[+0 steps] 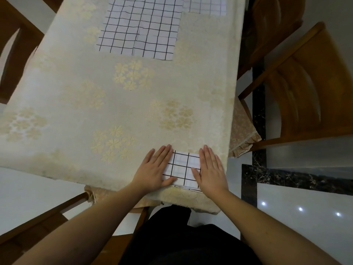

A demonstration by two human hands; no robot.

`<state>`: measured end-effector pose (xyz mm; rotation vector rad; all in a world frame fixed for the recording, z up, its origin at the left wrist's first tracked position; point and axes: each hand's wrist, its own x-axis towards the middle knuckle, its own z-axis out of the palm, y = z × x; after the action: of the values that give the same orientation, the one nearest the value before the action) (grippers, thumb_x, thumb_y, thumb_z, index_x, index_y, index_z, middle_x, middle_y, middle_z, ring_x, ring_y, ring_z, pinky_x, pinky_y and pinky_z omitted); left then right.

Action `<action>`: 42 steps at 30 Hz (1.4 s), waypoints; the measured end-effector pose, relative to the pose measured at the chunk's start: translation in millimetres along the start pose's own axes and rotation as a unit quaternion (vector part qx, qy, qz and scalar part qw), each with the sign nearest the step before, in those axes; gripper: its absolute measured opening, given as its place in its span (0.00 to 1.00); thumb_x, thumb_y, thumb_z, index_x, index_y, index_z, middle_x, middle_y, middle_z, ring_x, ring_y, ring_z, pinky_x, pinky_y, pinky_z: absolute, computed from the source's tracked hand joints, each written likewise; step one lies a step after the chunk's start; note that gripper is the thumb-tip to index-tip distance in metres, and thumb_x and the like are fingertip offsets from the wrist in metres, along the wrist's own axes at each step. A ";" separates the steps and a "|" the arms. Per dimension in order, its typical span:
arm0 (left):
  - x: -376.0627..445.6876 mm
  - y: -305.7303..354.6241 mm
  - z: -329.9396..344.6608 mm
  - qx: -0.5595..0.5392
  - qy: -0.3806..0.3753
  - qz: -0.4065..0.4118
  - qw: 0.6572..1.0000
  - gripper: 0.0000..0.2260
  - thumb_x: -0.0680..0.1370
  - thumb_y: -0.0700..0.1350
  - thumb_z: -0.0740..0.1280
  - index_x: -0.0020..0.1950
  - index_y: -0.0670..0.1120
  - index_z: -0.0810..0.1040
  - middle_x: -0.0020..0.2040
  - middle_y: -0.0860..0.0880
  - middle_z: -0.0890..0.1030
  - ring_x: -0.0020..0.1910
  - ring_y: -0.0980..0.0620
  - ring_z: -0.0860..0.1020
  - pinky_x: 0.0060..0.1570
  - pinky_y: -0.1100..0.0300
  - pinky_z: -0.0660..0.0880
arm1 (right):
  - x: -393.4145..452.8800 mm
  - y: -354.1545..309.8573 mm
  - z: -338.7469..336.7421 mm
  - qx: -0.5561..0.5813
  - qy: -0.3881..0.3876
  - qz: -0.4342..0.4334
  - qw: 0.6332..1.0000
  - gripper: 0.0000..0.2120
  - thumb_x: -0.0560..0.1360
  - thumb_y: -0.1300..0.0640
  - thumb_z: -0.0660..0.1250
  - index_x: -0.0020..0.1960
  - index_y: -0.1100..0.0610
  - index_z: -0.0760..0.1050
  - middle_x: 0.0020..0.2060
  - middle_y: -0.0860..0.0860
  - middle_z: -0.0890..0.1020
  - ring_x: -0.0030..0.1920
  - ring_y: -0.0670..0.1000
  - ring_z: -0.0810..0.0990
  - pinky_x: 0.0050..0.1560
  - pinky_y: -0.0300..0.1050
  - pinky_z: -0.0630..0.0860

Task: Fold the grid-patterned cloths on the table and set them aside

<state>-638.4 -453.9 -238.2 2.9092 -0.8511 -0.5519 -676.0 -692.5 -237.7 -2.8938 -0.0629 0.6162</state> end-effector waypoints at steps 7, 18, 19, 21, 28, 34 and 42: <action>2.5 9.4 -30.3 -0.027 -0.039 -0.037 0.998 0.40 0.75 0.70 0.36 0.80 0.47 0.42 0.81 0.50 0.44 0.79 0.51 0.44 0.77 0.50 0.42 | -3.7 15.4 -31.8 0.035 -0.033 -0.045 0.998 0.47 0.68 0.29 0.22 0.80 0.51 0.41 0.80 0.47 0.41 0.79 0.46 0.39 0.77 0.45 0.36; -81.0 99.1 -100.8 -0.046 0.069 -0.169 0.982 0.33 0.79 0.65 0.41 0.79 0.49 0.58 0.77 0.50 0.64 0.76 0.50 0.61 0.73 0.49 0.59 | -96.3 -15.6 -102.3 0.034 -0.005 -0.118 0.992 0.30 0.83 0.42 0.48 0.80 0.50 0.45 0.79 0.49 0.55 0.79 0.50 0.51 0.77 0.49 0.44; -92.6 107.1 -102.9 -0.041 0.077 -0.175 0.981 0.35 0.77 0.65 0.38 0.79 0.50 0.58 0.78 0.50 0.63 0.77 0.50 0.59 0.74 0.48 0.57 | -107.2 -17.4 -105.8 0.027 0.009 -0.121 0.992 0.29 0.83 0.43 0.48 0.80 0.51 0.46 0.79 0.49 0.56 0.78 0.50 0.52 0.77 0.49 0.45; -115.1 122.1 -104.3 -0.039 0.101 -0.182 0.977 0.36 0.76 0.65 0.38 0.78 0.49 0.61 0.77 0.50 0.65 0.77 0.49 0.60 0.74 0.47 0.56 | -128.6 -20.4 -111.0 0.010 0.031 -0.130 0.991 0.29 0.83 0.43 0.47 0.80 0.52 0.47 0.79 0.49 0.56 0.78 0.50 0.52 0.77 0.50 0.44; -191.1 162.3 -92.3 -0.029 0.127 -0.238 0.963 0.33 0.78 0.63 0.45 0.74 0.46 0.68 0.72 0.46 0.72 0.74 0.47 0.67 0.72 0.46 0.60 | -200.8 -36.2 -103.8 -0.032 0.051 -0.189 0.980 0.32 0.81 0.41 0.42 0.79 0.57 0.53 0.77 0.53 0.61 0.78 0.51 0.56 0.76 0.45 0.40; -258.0 174.1 -87.4 -0.027 0.140 -0.271 0.952 0.32 0.79 0.63 0.44 0.77 0.47 0.64 0.75 0.49 0.68 0.76 0.50 0.62 0.75 0.51 0.52 | -237.9 -76.6 -96.0 -0.030 0.032 -0.236 0.971 0.41 0.72 0.37 0.32 0.79 0.55 0.55 0.77 0.52 0.61 0.77 0.51 0.57 0.77 0.49 0.48; -356.6 149.6 -69.0 -0.045 0.168 -0.341 0.924 0.29 0.81 0.62 0.48 0.76 0.47 0.66 0.71 0.49 0.74 0.73 0.51 0.68 0.73 0.55 0.54 | -272.4 -167.0 -85.2 -0.071 0.041 -0.298 0.951 0.36 0.75 0.40 0.39 0.76 0.56 0.63 0.72 0.54 0.70 0.71 0.56 0.69 0.71 0.54 0.62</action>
<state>-969.6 -393.6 -35.9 3.0187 0.2434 -0.0883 -890.6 -564.3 -21.2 -2.7959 -0.9615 0.3857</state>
